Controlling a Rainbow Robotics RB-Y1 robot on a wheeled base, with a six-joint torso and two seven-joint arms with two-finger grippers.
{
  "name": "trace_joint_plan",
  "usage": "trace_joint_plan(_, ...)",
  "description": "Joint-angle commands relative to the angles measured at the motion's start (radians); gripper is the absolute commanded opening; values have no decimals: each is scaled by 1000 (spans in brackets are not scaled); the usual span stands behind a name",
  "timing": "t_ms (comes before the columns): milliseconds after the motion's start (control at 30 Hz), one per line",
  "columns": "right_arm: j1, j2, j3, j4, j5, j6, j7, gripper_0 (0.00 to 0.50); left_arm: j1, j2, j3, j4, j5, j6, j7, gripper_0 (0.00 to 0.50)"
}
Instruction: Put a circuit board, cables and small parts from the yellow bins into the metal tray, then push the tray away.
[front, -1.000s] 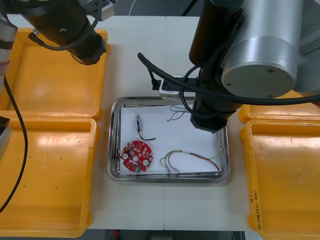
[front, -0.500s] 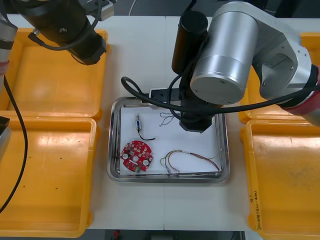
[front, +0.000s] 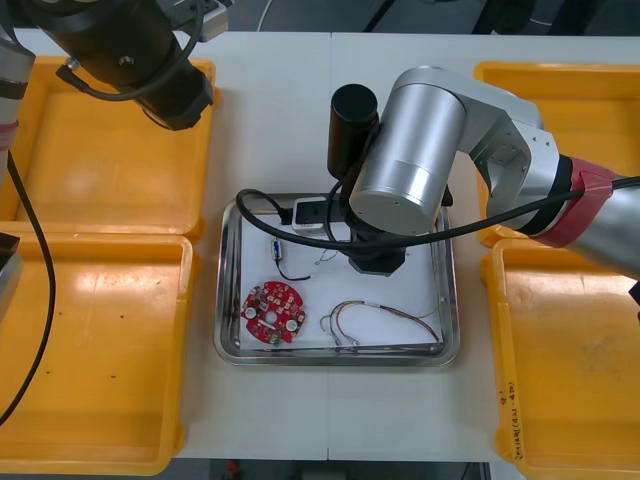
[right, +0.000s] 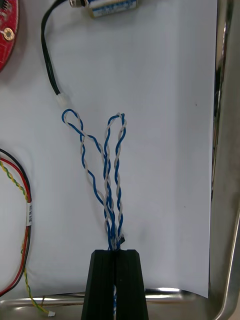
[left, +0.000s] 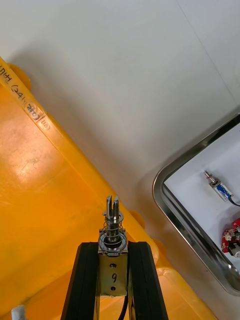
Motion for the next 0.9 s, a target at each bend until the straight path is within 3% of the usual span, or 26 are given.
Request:
trace_joint_plan(33,-40,11,14,25,11,-9,20,0,-11,-8,31,-34,9,7,125,0)
trace_joint_plan(567,-38,25,57,138,18,-118,14,0,-11,-10,31,-34,11,7,125,0)
trace_joint_plan(800,-37,25,74,140,20,-116,5,2,-11,-10,31,-34,14,7,125,0)
trace_joint_plan(867,-38,25,71,140,20,-113,3,71,-11,-10,31,-36,12,7,125,0)
trace_joint_plan(900,-38,25,71,140,20,-113,3,81,-11,-10,31,-34,12,7,125,0)
